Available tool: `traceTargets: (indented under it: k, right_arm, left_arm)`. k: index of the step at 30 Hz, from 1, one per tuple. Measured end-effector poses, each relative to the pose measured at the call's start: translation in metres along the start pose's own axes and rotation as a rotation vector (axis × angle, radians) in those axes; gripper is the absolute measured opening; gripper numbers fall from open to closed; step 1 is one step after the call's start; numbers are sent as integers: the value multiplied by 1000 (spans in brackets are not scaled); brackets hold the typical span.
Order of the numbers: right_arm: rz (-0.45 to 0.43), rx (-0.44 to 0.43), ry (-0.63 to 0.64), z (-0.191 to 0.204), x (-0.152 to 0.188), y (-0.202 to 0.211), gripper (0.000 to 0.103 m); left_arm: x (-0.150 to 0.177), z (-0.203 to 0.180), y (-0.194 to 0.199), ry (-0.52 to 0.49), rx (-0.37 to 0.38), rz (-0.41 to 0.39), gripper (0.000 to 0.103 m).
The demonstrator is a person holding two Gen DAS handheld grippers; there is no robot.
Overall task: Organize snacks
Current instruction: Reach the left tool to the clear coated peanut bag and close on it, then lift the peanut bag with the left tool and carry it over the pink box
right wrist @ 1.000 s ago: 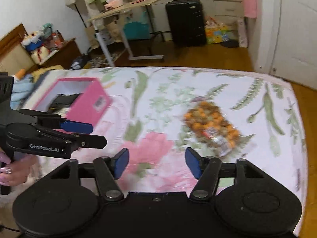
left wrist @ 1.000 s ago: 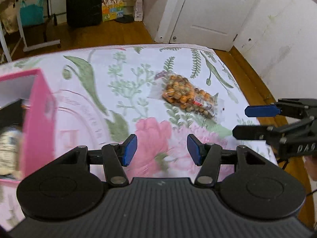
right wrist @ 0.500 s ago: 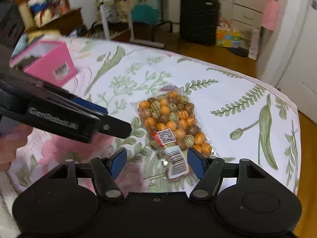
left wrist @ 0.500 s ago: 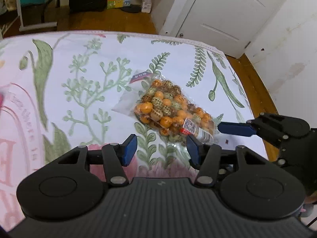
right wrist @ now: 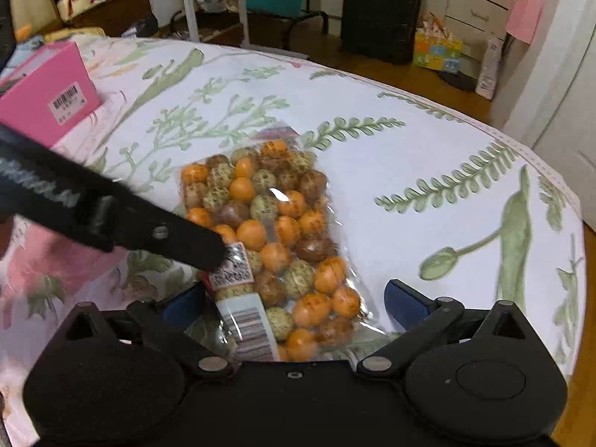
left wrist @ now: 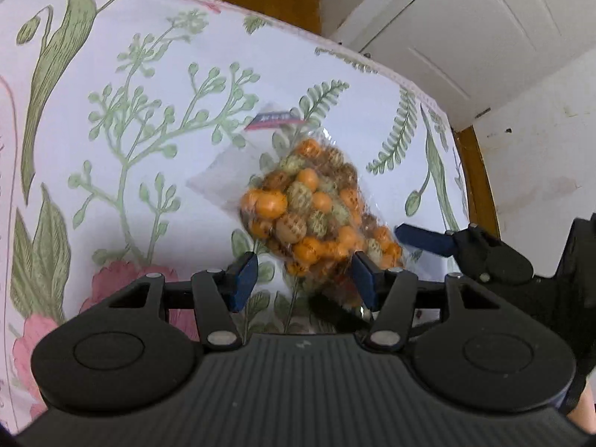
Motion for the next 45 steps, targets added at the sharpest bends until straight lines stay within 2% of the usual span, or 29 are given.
traceTargets:
  k: [5, 8, 10, 14, 16, 19, 21, 23, 30, 38, 45]
  right_arm:
    - [23, -59, -127, 10, 0, 13, 101]
    - [45, -136, -212, 16, 6, 23, 101]
    - [51, -181, -212, 24, 11, 28, 101]
    - [28, -71, -118, 37, 13, 19, 100]
    - [4, -31, -118, 40, 11, 14, 101]
    - [-53, 60, -88, 52, 9, 9, 91]
    - [-75, 77, -146, 54, 9, 13, 83]
    - [-67, 67, -198, 52, 9, 20, 78]
    - [-53, 71, -268, 75, 18, 56, 76]
    - [-40, 50, -338, 111, 21, 104, 76]
    - [-37, 2, -336, 150, 17, 145, 77]
  left_arm:
    - [1, -1, 2, 8, 3, 9, 45]
    - [2, -1, 9, -47, -30, -8, 44]
    - [3, 0, 11, -82, -57, -16, 44]
    - [3, 3, 10, -93, -50, 3, 44]
    - [4, 1, 6, -143, -55, 25, 50]
    - [7, 4, 6, -170, -29, 38, 50]
    - [8, 7, 9, -149, -1, 45, 46]
    - [9, 8, 12, -158, 12, 56, 45]
    - [29, -9, 41, -240, 4, 128, 45]
    - [59, -23, 99, -340, -57, 120, 45]
    - [74, -16, 159, -334, -61, 129, 45]
Point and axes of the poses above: each gripper's, at about its wrist camera, not at the fingertips, and y roughly against the way its jaws point, z to its left, x to its underside, the point moved 5 cm from there along -y, roughly the way its jaws point, and after that the axes turned 9 degrees about x, right-handed, at the moved point
